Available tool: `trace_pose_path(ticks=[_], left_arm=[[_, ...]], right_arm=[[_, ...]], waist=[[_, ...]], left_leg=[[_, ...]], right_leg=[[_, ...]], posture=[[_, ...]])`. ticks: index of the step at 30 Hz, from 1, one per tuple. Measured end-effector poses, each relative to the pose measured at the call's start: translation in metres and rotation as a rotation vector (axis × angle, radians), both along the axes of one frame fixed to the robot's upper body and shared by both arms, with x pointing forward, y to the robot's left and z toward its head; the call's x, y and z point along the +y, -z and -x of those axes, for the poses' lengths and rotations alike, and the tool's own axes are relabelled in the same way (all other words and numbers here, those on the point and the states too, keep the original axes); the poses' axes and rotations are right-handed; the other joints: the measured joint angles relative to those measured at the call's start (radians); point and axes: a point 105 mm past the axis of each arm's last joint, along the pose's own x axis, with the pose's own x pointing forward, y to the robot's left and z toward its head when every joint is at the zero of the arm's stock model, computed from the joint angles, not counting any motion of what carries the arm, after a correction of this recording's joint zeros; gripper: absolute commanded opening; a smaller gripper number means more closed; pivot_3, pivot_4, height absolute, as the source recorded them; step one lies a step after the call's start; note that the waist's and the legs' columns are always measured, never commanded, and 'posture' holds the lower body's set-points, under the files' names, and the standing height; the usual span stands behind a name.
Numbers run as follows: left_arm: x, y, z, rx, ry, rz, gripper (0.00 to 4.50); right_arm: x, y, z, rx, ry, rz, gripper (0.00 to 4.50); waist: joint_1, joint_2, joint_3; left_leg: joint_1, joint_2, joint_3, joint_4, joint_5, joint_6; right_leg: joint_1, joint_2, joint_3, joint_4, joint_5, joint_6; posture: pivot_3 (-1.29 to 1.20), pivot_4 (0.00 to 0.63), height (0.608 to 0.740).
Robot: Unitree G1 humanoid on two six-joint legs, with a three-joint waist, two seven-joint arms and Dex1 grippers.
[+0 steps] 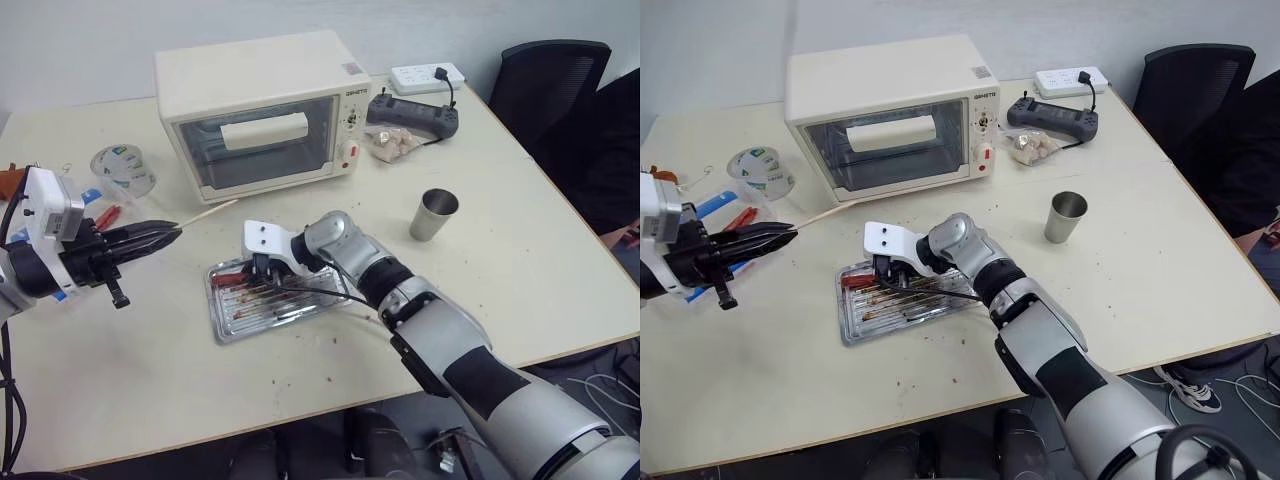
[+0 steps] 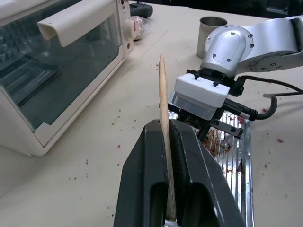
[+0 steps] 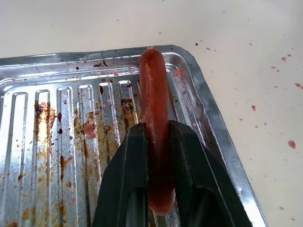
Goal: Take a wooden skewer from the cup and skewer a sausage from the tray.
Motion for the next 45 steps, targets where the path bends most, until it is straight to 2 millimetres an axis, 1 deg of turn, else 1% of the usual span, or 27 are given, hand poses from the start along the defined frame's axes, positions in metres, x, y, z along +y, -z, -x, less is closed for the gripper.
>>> trace_pose_path(ticks=[2,4,7,9,12,13,15,16,17,19,21,24,26,30,33,37,45], left_arm=[[0.000,0.001,-0.001,0.007,0.001,0.002,0.00],[-0.004,0.002,-0.003,0.010,0.018,0.001,0.00],[-0.009,0.001,-0.005,0.009,0.049,-0.003,0.00],[-0.013,0.001,-0.007,0.010,0.074,-0.002,0.00],[-0.019,0.003,-0.011,0.025,0.105,0.010,0.00],[-0.020,0.003,-0.011,0.027,0.110,0.010,0.00],[-0.027,0.008,-0.012,0.044,0.144,0.011,0.00],[-0.035,0.008,-0.011,0.050,0.190,0.005,0.00],[-0.041,0.013,-0.010,0.078,0.237,-0.003,0.00],[-0.048,0.018,-0.008,0.106,0.293,-0.015,0.00],[-0.056,0.020,-0.006,0.123,0.349,-0.028,0.00],[-0.063,0.017,-0.003,0.124,0.409,-0.044,0.00],[-0.065,0.015,-0.003,0.121,0.432,-0.051,0.00],[-0.072,0.015,0.000,0.140,0.487,-0.064,0.00],[-0.074,0.018,0.002,0.162,0.517,-0.069,0.00],[-0.076,0.021,0.005,0.183,0.544,-0.071,0.00],[-0.082,0.020,0.009,0.192,0.582,-0.077,0.00]], right_arm=[[-0.003,0.000,0.001,0.002,-0.011,-0.001,0.65],[-0.013,-0.002,-0.001,0.007,-0.016,0.011,0.65],[-0.035,-0.019,-0.002,0.014,-0.026,0.000,0.65],[-0.053,-0.033,0.004,0.022,-0.033,-0.010,0.65],[-0.081,-0.044,0.019,0.048,-0.032,-0.001,0.65],[-0.083,-0.045,0.021,0.050,-0.034,-0.002,0.65],[-0.094,-0.051,0.030,0.063,-0.031,0.007,0.65],[-0.110,-0.053,0.044,0.070,-0.044,0.023,0.65],[-0.140,-0.063,0.055,0.071,-0.010,0.048,0.65],[-0.161,-0.083,0.063,0.038,0.033,0.046,0.65],[-0.171,-0.095,0.075,0.005,0.034,0.050,0.65],[-0.181,-0.096,0.087,0.024,0.039,0.066,0.65],[-0.185,-0.095,0.090,0.043,0.053,0.065,0.65],[-0.189,-0.102,0.094,0.024,0.076,0.054,0.65],[-0.191,-0.100,0.095,0.035,0.086,0.049,0.65],[-0.196,-0.102,0.094,0.028,0.115,0.051,0.65],[-0.195,-0.102,0.093,0.030,0.129,0.031,0.65]], waist=[[0.001,0.000,0.000],[0.003,0.000,0.000],[0.009,0.000,0.000],[0.014,0.000,0.000],[0.028,0.000,0.000],[0.028,0.000,0.000],[0.024,0.000,0.000],[0.035,0.000,0.000],[0.056,0.000,0.000],[0.060,0.000,0.000],[0.060,0.000,0.000],[0.058,-0.001,0.000],[0.056,0.000,0.000],[0.059,0.000,0.000],[0.060,-0.001,0.000],[0.060,-0.001,0.000],[0.060,-0.001,0.000]], left_leg=[[0.000,0.000,0.000,0.000,0.000,0.000],[0.000,-0.001,0.000,0.000,0.000,0.000],[0.000,-0.001,-0.001,0.001,0.000,0.000],[0.000,-0.001,-0.001,0.001,0.000,0.000],[0.000,-0.001,-0.001,0.002,0.000,0.000],[0.000,-0.001,-0.001,0.002,0.000,0.000],[0.003,-0.005,0.001,0.002,0.000,0.000],[0.002,-0.005,-0.001,0.002,0.000,-0.001],[0.002,-0.007,-0.001,0.002,0.000,0.000],[0.001,-0.008,-0.001,0.004,0.000,0.001],[0.003,-0.008,-0.001,0.005,0.000,0.001],[0.005,-0.008,-0.001,0.005,0.000,0.001],[0.005,-0.008,0.000,0.005,0.000,0.001],[0.005,-0.008,0.000,0.005,0.000,0.001],[0.005,-0.008,0.000,0.005,0.000,0.001],[0.005,-0.008,0.000,0.005,0.000,0.001],[0.005,-0.008,0.000,0.005,0.000,0.002]], right_leg=[[0.000,0.000,0.000,0.000,0.000,0.000],[0.000,0.000,0.000,0.000,0.000,0.000],[0.000,0.000,0.000,0.000,0.000,0.000],[0.001,0.000,0.000,0.000,0.000,0.000],[0.001,0.000,0.000,0.001,0.000,0.000],[0.001,0.000,0.000,0.001,0.000,0.000],[0.001,0.000,0.001,0.005,-0.001,-0.001],[0.001,0.000,0.000,0.005,-0.001,-0.002],[0.000,-0.001,0.000,0.005,-0.001,-0.002],[0.001,-0.002,0.000,0.005,0.000,-0.001],[0.003,-0.002,0.000,0.005,0.000,0.000],[0.004,-0.002,0.000,0.006,0.000,-0.001],[0.004,-0.001,0.000,0.006,0.000,-0.001],[0.004,-0.002,0.000,0.005,0.000,-0.001],[0.004,-0.002,0.000,0.005,0.000,-0.001],[0.004,-0.002,0.000,0.005,0.000,-0.001],[0.004,-0.002,0.000,0.005,0.000,-0.001]], posture=[[0.00,0.150,0.740],[0.00,0.150,0.740],[0.00,0.150,0.740],[0.00,0.150,0.740],[0.00,0.150,0.740],[0.00,0.150,0.740],[0.00,0.150,0.740],[0.00,0.150,0.740],[0.00,0.150,0.740],[0.00,0.150,0.740],[0.00,0.150,0.740],[0.00,0.150,0.740],[0.00,0.150,0.740],[0.00,0.150,0.740],[0.00,0.150,0.740],[0.00,0.150,0.740],[0.00,0.150,0.740]])
